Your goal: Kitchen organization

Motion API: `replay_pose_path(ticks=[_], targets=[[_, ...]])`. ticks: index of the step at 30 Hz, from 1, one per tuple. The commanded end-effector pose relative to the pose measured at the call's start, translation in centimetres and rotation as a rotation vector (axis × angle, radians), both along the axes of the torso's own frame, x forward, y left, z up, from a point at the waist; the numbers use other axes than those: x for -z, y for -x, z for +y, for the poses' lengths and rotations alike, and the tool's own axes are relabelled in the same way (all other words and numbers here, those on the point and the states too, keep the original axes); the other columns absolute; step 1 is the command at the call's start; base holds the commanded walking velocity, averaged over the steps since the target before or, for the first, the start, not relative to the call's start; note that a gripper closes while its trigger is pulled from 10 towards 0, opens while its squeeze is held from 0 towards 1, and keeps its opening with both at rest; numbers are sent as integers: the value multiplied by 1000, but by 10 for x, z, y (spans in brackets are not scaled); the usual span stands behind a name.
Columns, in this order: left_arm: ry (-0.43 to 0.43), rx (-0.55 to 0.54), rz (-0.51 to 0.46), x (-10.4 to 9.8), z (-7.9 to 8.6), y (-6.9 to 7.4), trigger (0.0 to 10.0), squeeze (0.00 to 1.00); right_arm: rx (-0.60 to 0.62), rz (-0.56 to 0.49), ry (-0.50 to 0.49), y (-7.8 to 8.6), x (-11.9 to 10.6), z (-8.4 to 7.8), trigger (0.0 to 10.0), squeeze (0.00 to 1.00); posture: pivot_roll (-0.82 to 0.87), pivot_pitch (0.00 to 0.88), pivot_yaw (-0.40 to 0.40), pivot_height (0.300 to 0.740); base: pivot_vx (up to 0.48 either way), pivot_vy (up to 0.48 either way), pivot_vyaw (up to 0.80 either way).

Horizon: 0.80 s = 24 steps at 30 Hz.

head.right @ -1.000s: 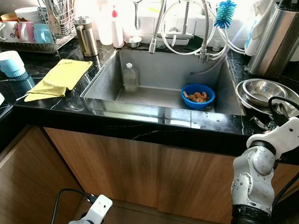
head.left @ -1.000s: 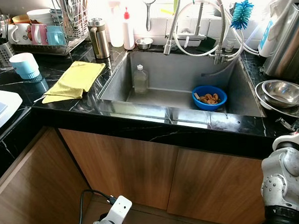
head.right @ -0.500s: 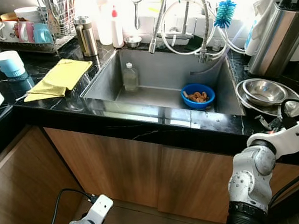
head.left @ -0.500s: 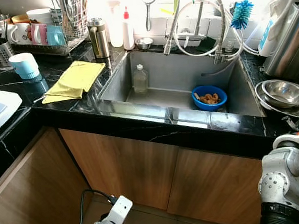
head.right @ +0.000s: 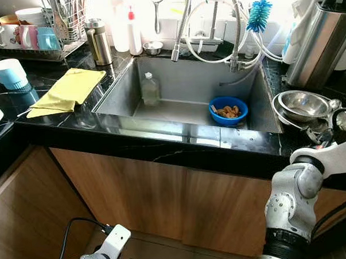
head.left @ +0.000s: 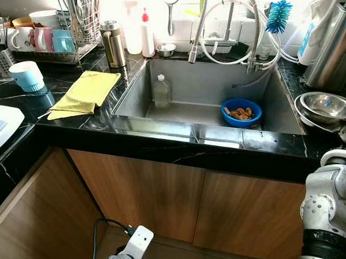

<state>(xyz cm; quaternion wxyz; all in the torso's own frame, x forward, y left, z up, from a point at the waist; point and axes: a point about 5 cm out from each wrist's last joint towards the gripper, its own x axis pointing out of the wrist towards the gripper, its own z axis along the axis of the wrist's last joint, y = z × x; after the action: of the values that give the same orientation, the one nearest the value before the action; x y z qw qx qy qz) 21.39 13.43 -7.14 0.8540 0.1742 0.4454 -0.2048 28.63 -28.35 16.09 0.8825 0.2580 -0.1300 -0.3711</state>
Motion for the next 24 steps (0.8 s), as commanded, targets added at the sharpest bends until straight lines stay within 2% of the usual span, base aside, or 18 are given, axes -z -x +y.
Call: replay_pose_path(ticks=[1, 3, 8, 17, 18, 19, 20, 22, 24], targets=[[-9, 11, -13, -2, 0, -3, 10000, 0, 4, -15, 52, -1, -10, 0, 10000, 0, 15, 1, -33, 736, 0, 0, 0], [-4, 6, -16, -2, 0, -3, 10000, 0, -28, -4, 160, -3, -20, 4, 10000, 0, 13, 1, -32, 736, 0, 0, 0], [13, -8, -29, -4, -2, -6, 10000, 0, -26, -4, 273, 0, -32, 6, 10000, 0, 13, 2, -32, 736, 0, 0, 0], [14, -9, -35, -4, -2, -6, 10000, 0, -2, 16, 308, 5, -35, 5, 10000, 0, 12, 0, -30, 736, 0, 0, 0], [11, -8, -34, -4, -2, -6, 10000, 0, -47, 28, 332, 1, -35, 9, 10000, 0, 10, 0, -29, 736, 0, 0, 0], [6, -7, -34, -4, -1, -6, 10000, 0, -160, 44, 376, -7, -35, 21, 10000, 0, 9, 0, -28, 736, 0, 0, 0], [6, -7, -34, -4, -1, -6, 10000, 0, -160, 44, 376, -7, -35, 21, 10000, 0, 9, 0, -28, 736, 0, 0, 0], [1, -7, -32, -3, 0, -5, 10000, 0, -292, 70, 441, -15, -33, 36, 10000, 0, 11, 0, -28, 736, 0, 0, 0], [-5, -8, -32, -2, 1, -4, 10000, 0, -367, 70, 450, -19, -32, 46, 10000, 0, 14, 0, -29, 736, 0, 0, 0]])
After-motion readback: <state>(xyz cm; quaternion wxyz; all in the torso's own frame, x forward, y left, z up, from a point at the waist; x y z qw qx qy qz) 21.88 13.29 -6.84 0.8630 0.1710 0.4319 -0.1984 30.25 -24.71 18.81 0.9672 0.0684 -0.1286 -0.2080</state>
